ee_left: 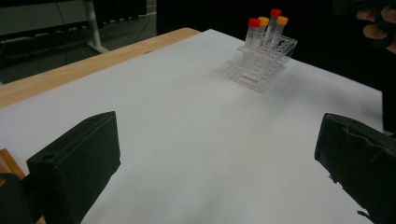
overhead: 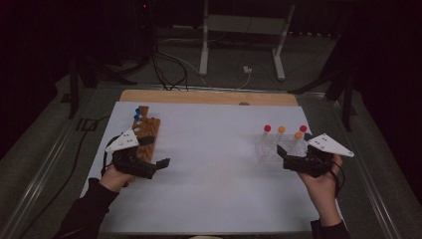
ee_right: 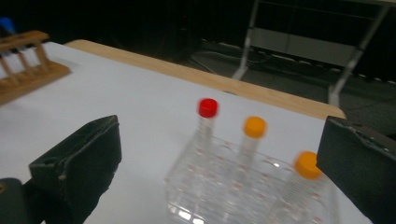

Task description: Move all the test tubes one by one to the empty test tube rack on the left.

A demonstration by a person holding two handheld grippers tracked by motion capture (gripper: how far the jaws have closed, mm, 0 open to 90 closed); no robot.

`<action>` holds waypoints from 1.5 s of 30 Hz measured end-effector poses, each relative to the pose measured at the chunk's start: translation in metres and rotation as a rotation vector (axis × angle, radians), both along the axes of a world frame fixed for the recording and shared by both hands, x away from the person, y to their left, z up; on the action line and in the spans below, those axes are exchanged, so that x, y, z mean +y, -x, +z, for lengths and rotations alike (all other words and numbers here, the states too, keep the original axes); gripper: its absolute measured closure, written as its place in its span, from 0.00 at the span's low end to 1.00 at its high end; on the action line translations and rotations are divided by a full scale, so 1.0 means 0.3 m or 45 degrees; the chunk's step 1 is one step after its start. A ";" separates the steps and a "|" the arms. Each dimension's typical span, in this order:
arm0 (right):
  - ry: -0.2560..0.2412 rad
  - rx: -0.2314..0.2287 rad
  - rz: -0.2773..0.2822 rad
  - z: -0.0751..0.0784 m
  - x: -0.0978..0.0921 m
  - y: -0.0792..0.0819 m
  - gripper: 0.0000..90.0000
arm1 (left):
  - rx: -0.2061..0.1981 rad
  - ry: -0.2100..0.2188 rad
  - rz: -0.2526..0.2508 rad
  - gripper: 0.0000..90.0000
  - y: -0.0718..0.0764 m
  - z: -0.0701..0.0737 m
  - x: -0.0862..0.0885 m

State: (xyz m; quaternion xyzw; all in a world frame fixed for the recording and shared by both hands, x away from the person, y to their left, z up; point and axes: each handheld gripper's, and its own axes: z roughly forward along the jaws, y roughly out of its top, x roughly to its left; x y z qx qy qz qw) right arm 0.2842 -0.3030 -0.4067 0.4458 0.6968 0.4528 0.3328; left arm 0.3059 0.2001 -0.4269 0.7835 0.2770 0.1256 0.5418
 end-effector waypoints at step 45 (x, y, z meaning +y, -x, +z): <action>-0.017 0.296 -0.233 -0.190 -0.148 -0.181 0.78 | 0.003 -0.012 -0.044 0.01 0.004 -0.010 -0.024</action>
